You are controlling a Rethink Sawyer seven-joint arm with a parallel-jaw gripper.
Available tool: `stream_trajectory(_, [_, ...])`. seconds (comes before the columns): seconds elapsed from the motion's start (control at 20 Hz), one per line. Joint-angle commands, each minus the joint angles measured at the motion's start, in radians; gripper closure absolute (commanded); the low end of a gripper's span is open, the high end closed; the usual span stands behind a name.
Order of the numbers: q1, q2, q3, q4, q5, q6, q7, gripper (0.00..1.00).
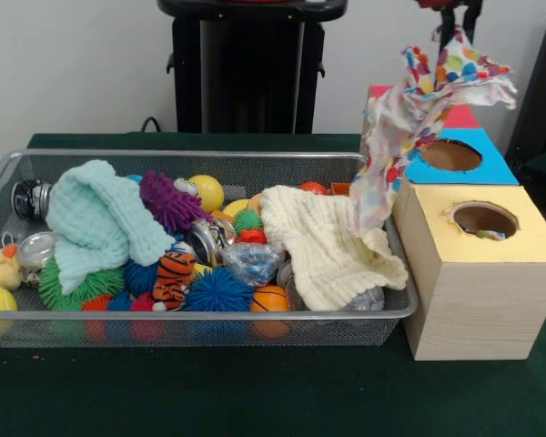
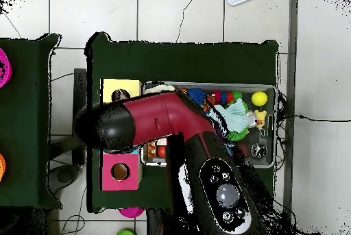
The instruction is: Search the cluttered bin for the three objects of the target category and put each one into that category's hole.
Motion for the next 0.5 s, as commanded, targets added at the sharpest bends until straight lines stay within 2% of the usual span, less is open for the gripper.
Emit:
stream_trajectory(0.05, [0.071, 0.067, -0.123, -0.198, 0.064, 0.191, 0.346, 1.0])
stream_trajectory(0.35, [0.125, 0.082, -0.157, -0.221, 0.096, 0.175, 0.373, 1.0])
stream_trajectory(0.5, [0.128, 0.069, -0.175, -0.185, 0.112, 0.149, 0.362, 1.0])
